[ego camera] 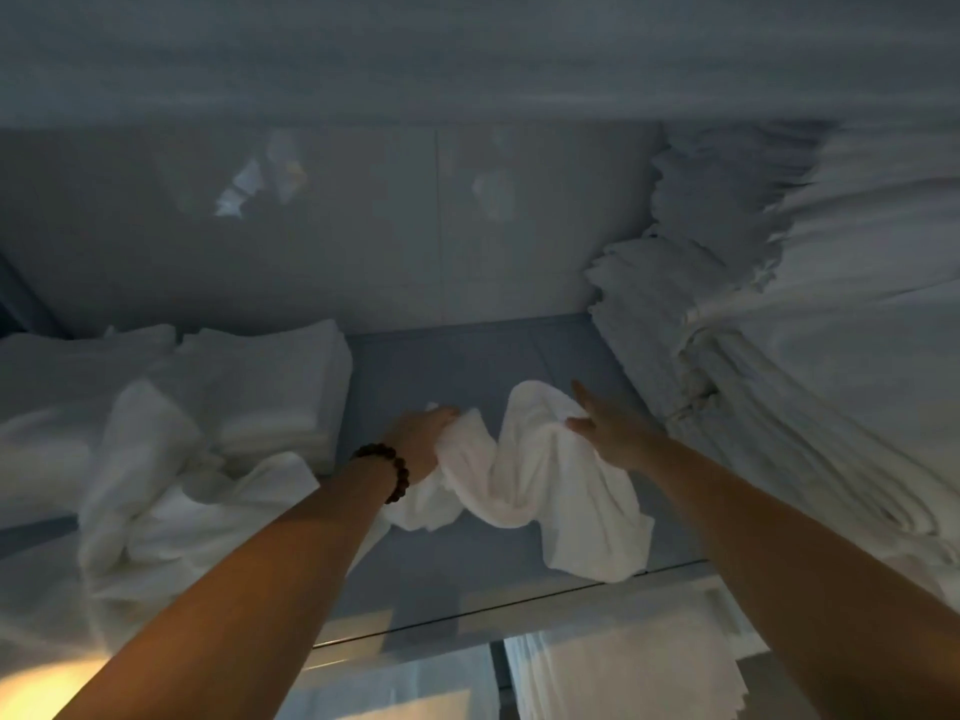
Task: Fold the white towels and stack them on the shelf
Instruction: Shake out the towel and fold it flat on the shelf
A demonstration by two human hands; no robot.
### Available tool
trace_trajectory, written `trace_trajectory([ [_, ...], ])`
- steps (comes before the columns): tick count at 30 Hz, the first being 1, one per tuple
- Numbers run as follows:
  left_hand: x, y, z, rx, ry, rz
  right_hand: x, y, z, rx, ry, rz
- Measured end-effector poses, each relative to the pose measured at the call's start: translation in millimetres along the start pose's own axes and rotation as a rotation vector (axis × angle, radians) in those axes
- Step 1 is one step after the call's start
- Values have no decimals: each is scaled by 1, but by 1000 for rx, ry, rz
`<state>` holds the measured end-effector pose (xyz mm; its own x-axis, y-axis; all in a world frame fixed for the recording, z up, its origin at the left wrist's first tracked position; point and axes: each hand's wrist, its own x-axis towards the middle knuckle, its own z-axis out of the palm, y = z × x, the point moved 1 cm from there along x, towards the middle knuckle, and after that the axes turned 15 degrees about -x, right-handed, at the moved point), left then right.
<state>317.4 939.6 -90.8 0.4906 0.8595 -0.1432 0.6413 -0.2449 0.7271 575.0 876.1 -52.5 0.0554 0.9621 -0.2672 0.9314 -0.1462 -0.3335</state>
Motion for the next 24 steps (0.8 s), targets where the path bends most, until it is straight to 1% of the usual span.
trace_trajectory([
  [2,-3,0,-5,92,-232,-13,2,3,-5,83,33,-14],
  [3,-4,4,-8,105,-316,-30,4,4,-9,162,48,-8],
  [4,-4,9,-11,86,-353,-40,6,4,-14,232,67,-5],
  [5,-4,14,-14,50,-354,-35,8,4,-17,265,88,-9],
  [7,-2,26,-14,-16,-320,1,11,6,-17,207,84,-10],
  [9,-1,34,-6,-50,-288,17,10,10,-6,68,16,0],
  [10,-2,37,2,-59,-279,20,9,13,4,36,-29,7],
  [13,-3,38,33,-69,-276,12,4,20,36,41,-90,28],
  [15,-3,36,55,-80,-272,-7,1,23,55,41,-88,61],
  [17,-3,34,75,-90,-252,-29,1,25,69,-45,-19,84],
  [20,-2,32,97,-85,-189,-20,3,28,82,-127,168,143],
  [22,0,36,105,-97,-139,-5,3,31,82,-89,262,167],
  [24,4,45,106,-129,-59,53,1,31,75,-7,344,137],
])
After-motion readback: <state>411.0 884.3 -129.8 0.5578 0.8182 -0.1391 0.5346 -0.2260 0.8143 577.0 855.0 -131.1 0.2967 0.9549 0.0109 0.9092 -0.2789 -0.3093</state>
